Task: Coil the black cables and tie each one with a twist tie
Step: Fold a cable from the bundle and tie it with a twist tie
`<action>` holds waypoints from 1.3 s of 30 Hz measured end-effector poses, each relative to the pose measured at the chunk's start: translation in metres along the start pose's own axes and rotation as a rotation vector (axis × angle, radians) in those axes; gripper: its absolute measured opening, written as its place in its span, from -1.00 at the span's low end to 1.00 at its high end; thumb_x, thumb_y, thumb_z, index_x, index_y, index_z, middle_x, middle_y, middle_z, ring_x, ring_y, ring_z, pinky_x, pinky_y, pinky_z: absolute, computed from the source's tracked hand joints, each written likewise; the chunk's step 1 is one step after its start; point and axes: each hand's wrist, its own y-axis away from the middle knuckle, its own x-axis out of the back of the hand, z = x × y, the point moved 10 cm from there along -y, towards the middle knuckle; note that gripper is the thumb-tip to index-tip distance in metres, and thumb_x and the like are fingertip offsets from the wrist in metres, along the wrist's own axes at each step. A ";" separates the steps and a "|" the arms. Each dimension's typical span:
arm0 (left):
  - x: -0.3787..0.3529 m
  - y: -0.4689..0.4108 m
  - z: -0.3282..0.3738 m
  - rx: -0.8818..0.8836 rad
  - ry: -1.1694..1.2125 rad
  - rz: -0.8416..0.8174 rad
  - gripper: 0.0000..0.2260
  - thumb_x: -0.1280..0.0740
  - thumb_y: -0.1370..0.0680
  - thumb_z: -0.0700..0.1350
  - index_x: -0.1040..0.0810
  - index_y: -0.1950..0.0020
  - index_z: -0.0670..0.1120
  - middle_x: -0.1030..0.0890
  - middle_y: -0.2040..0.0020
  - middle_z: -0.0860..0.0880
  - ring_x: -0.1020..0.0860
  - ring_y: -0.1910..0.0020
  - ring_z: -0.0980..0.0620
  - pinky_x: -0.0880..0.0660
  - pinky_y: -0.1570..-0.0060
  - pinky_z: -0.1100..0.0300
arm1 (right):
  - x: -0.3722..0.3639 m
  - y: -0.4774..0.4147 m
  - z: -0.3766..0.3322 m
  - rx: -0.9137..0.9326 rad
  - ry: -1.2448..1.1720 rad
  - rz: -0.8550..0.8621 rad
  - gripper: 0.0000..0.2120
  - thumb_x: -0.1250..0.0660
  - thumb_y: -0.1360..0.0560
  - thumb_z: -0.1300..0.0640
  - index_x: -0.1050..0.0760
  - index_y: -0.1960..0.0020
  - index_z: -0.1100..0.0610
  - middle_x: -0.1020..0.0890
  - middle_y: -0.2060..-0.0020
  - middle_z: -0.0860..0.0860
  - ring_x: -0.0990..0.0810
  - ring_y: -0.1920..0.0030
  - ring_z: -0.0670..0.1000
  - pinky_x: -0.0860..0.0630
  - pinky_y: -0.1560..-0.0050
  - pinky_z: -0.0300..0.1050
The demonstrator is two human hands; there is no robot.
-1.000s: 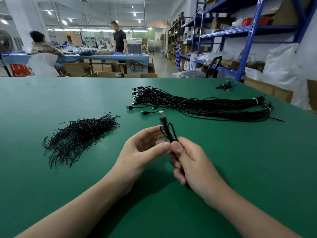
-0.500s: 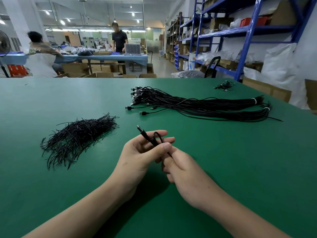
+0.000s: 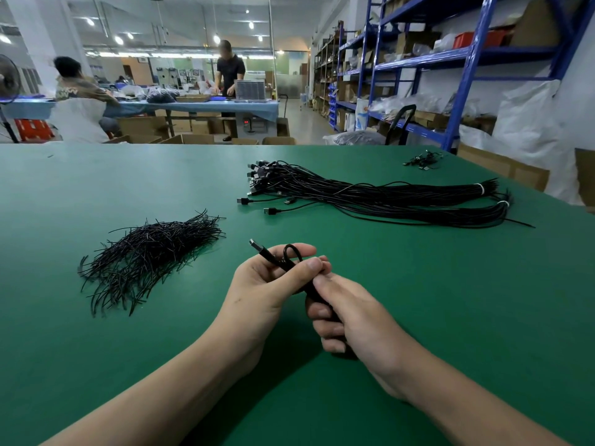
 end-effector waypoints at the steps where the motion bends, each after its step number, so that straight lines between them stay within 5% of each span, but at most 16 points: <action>1: -0.001 0.000 -0.001 0.007 0.010 -0.005 -0.85 -0.54 -0.35 -0.06 -0.73 0.09 0.05 -0.73 0.01 -0.20 -0.71 -0.05 -0.02 -0.57 0.02 0.31 | 0.000 0.000 -0.002 0.027 0.032 0.005 -0.76 -0.05 -0.72 0.00 -0.46 -0.16 0.05 -0.28 0.40 -0.17 -0.16 0.44 -0.16 -0.08 0.43 -0.28; 4: -0.003 0.001 0.001 -0.007 -0.009 -0.021 -0.80 -0.51 -0.36 -0.05 -0.71 0.05 -0.04 -0.74 0.02 -0.15 -0.70 0.04 0.08 -0.55 0.09 0.36 | 0.005 -0.001 -0.011 0.148 0.183 0.067 -0.74 -0.06 -0.72 0.02 -0.52 -0.21 -0.08 -0.27 0.43 -0.19 -0.17 0.45 -0.17 -0.15 0.48 -0.32; 7: -0.006 0.003 0.007 -0.065 -0.081 -0.031 -0.77 -0.48 -0.41 -0.08 -0.67 -0.03 -0.12 -0.74 0.04 -0.09 -0.68 0.11 0.14 -0.53 0.15 0.37 | 0.014 0.000 -0.019 0.252 0.385 0.162 -0.68 -0.07 -0.72 0.01 -0.53 0.05 -0.25 -0.33 0.42 -0.18 -0.24 0.42 -0.16 -0.22 0.40 -0.26; 12: -0.002 0.002 0.011 -0.109 -0.264 -0.047 -0.73 -0.52 -0.46 -0.02 -0.69 -0.13 -0.04 -0.67 0.18 0.05 -0.60 0.18 0.16 -0.50 0.09 0.37 | 0.023 0.003 -0.025 0.306 0.497 0.250 -0.74 -0.07 -0.63 -0.10 -0.49 0.10 -0.16 -0.40 0.41 -0.20 -0.30 0.40 -0.17 -0.24 0.35 -0.23; 17: -0.005 -0.001 0.002 -0.067 -0.298 -0.091 -0.74 -0.44 -0.47 0.02 -0.72 -0.13 0.02 -0.56 0.18 -0.09 -0.37 0.26 0.05 -0.30 0.30 0.26 | 0.035 0.005 -0.027 0.290 0.419 0.303 -0.72 -0.09 -0.71 0.01 -0.51 0.06 0.01 -0.35 0.40 -0.16 -0.27 0.42 -0.17 -0.23 0.37 -0.23; 21: -0.006 -0.001 0.006 -0.104 -0.264 -0.098 -0.87 -0.48 -0.48 -0.03 -0.76 0.02 0.00 -0.67 0.24 0.10 -0.50 0.32 0.25 -0.39 0.28 0.44 | 0.025 0.005 -0.023 0.257 0.332 0.237 -0.72 -0.06 -0.72 0.04 -0.53 -0.02 0.04 -0.32 0.46 -0.20 -0.23 0.47 -0.17 -0.19 0.47 -0.32; 25: -0.005 -0.001 0.011 -0.138 -0.266 -0.128 -0.74 -0.40 -0.43 -0.07 -0.71 -0.07 -0.11 -0.60 0.32 0.11 -0.51 0.33 0.27 -0.41 0.26 0.49 | 0.013 0.005 -0.022 0.239 0.343 0.142 -0.72 -0.04 -0.72 0.06 -0.50 -0.10 0.11 -0.29 0.43 -0.18 -0.17 0.44 -0.16 -0.15 0.46 -0.29; 32: -0.005 -0.003 0.006 -0.104 -0.257 -0.143 -0.86 -0.41 -0.49 -0.07 -0.71 0.05 -0.10 -0.52 0.33 0.04 -0.42 0.35 0.20 -0.36 0.30 0.43 | 0.004 0.006 -0.026 0.244 0.276 0.028 -0.67 -0.03 -0.73 0.07 -0.53 -0.05 -0.21 -0.27 0.38 -0.15 -0.18 0.45 -0.17 -0.17 0.46 -0.35; 37: -0.004 -0.004 0.004 -0.092 -0.251 -0.151 -0.86 -0.41 -0.51 -0.04 -0.69 0.07 -0.09 -0.50 0.33 0.07 -0.40 0.35 0.19 -0.35 0.31 0.43 | 0.006 0.005 -0.020 0.200 0.265 0.013 -0.73 -0.06 -0.73 0.04 -0.47 -0.06 0.14 -0.41 0.36 -0.07 -0.26 0.43 -0.12 -0.23 0.44 -0.30; 39: -0.004 -0.003 0.004 -0.100 -0.265 -0.155 -0.86 -0.45 -0.53 -0.03 -0.69 0.07 -0.09 -0.53 0.33 0.10 -0.42 0.34 0.22 -0.36 0.30 0.45 | 0.009 0.008 -0.024 0.231 0.360 0.054 -0.71 -0.06 -0.73 0.02 -0.49 -0.05 0.13 -0.50 0.36 -0.07 -0.35 0.42 -0.11 -0.31 0.40 -0.26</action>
